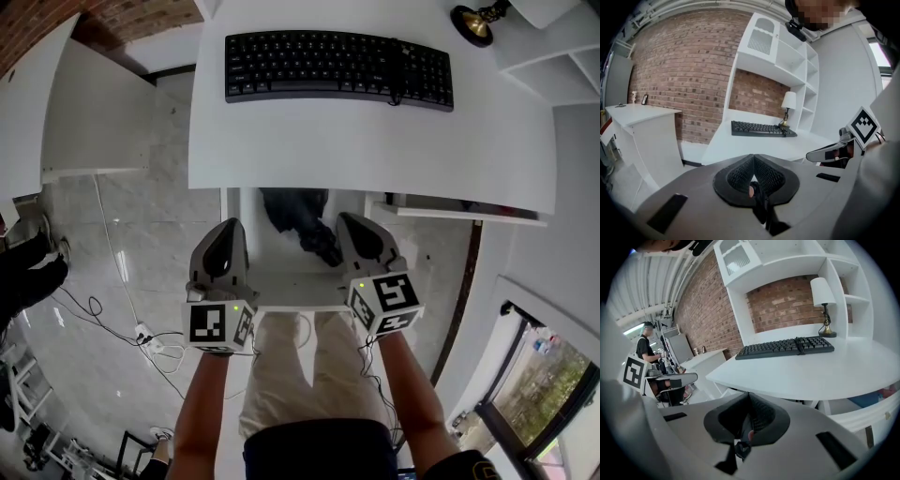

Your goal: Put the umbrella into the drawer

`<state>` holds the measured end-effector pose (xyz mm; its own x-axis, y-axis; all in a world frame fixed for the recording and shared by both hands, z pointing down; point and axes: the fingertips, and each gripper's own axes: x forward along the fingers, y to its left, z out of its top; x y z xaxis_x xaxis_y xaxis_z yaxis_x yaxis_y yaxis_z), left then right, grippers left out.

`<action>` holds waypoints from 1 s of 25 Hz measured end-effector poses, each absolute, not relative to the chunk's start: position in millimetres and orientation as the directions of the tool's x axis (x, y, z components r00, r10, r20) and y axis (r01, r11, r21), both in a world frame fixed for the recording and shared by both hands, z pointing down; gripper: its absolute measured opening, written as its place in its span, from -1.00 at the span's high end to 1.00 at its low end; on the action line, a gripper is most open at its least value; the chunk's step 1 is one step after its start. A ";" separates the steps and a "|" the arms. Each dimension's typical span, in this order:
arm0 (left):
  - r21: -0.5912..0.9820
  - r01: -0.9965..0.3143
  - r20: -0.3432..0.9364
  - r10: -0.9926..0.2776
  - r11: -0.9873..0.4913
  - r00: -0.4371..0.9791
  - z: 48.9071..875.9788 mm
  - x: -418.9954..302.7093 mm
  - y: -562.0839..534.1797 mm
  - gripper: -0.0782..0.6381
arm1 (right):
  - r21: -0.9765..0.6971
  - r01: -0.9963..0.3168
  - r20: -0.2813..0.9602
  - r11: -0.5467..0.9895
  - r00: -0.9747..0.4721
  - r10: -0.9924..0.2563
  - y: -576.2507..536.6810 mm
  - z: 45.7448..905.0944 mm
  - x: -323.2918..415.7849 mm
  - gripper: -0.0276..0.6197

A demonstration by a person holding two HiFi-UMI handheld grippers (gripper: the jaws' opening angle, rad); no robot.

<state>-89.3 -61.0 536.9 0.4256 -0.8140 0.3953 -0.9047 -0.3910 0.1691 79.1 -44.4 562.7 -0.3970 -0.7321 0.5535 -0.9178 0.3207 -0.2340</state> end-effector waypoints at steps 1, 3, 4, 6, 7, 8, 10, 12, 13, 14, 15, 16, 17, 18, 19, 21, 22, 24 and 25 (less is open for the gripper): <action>0.167 -0.904 0.391 -0.816 -0.393 0.427 530.9 -89.3 -62.2 0.73 | -0.233 -0.919 0.548 0.317 -0.393 -0.738 -46.1 556.6 80.0 0.91; 0.165 -0.903 0.388 -0.815 -0.397 0.430 522.2 -89.4 -61.4 0.73 | -0.232 -0.923 0.543 0.307 -0.385 -0.746 -46.7 544.6 81.8 0.91; 0.169 -0.902 0.389 -0.813 -0.398 0.432 517.6 -88.8 -59.9 0.73 | -0.234 -0.924 0.542 0.302 -0.382 -0.749 -46.2 537.3 82.7 0.91; 0.179 -0.899 0.395 -0.808 -0.400 0.438 505.0 -85.1 -55.2 0.73 | -0.250 -0.925 0.535 0.287 -0.379 -0.755 -44.9 519.9 84.9 0.91; 0.183 -0.896 0.397 -0.803 -0.405 0.444 496.6 -81.6 -52.2 0.73 | -0.265 -0.924 0.531 0.275 -0.378 -0.759 -44.0 510.7 86.8 0.91; 0.184 -0.891 0.398 -0.798 -0.415 0.454 486.6 -77.2 -49.0 0.73 | -0.281 -0.924 0.528 0.260 -0.376 -0.762 -42.9 501.4 89.0 0.91; 0.184 -0.881 0.394 -0.788 -0.436 0.472 461.7 -69.6 -43.2 0.73 | -0.297 -0.924 0.525 0.239 -0.368 -0.768 -39.4 478.7 92.5 0.91; 0.181 -0.875 0.380 -0.788 -0.450 0.484 433.0 -66.8 -41.4 0.73 | -0.291 -0.927 0.513 0.238 -0.361 -0.779 -38.1 449.2 93.6 0.91; 0.176 -0.872 0.370 -0.790 -0.456 0.488 419.1 -66.8 -42.2 0.73 | -0.284 -0.927 0.501 0.243 -0.360 -0.787 -39.1 433.3 93.6 0.91; 0.170 -0.870 0.360 -0.792 -0.463 0.492 405.8 -67.0 -43.1 0.73 | -0.276 -0.928 0.489 0.251 -0.360 -0.794 -40.1 417.5 93.6 0.91; 0.163 -0.867 0.351 -0.794 -0.471 0.497 393.1 -67.7 -43.1 0.73 | -0.266 -0.929 0.478 0.259 -0.360 -0.801 -40.3 402.1 93.6 0.91; 0.155 -0.864 0.343 -0.794 -0.478 0.501 380.7 -69.0 -42.0 0.73 | -0.254 -0.930 0.469 0.267 -0.360 -0.807 -39.2 387.2 93.4 0.91; 0.148 -0.862 0.336 -0.795 -0.484 0.504 368.3 -71.0 -40.3 0.73 | -0.240 -0.931 0.461 0.275 -0.359 -0.812 -37.4 372.8 93.0 0.91; 0.142 -0.861 0.329 -0.798 -0.488 0.506 356.2 -73.5 -38.3 0.73 | -0.226 -0.932 0.453 0.283 -0.358 -0.816 -34.9 359.1 92.9 0.91; 0.136 -0.861 0.323 -0.800 -0.489 0.505 344.6 -75.9 -36.0 0.73 | -0.213 -0.934 0.446 0.288 -0.355 -0.822 -32.0 345.7 93.5 0.91; 0.120 -0.862 0.316 -0.804 -0.493 0.504 321.0 -78.1 -32.0 0.73 | -0.200 -0.936 0.429 0.290 -0.350 -0.833 -27.0 319.9 96.7 0.91; 0.106 -0.861 0.307 -0.808 -0.497 0.504 307.4 -78.3 -32.2 0.73 | -0.200 -0.936 0.419 0.290 -0.349 -0.838 -26.0 307.1 98.0 0.91; 0.085 -0.860 0.273 -0.818 -0.503 0.506 277.8 -78.9 -37.5 0.73 | -0.196 -0.933 0.398 0.301 -0.356 -0.845 -26.4 282.0 97.5 0.91; 0.083 -0.858 0.262 -0.820 -0.506 0.509 264.9 -79.5 -40.2 0.73 | -0.187 -0.932 0.388 0.311 -0.361 -0.848 -26.5 269.5 96.4 0.91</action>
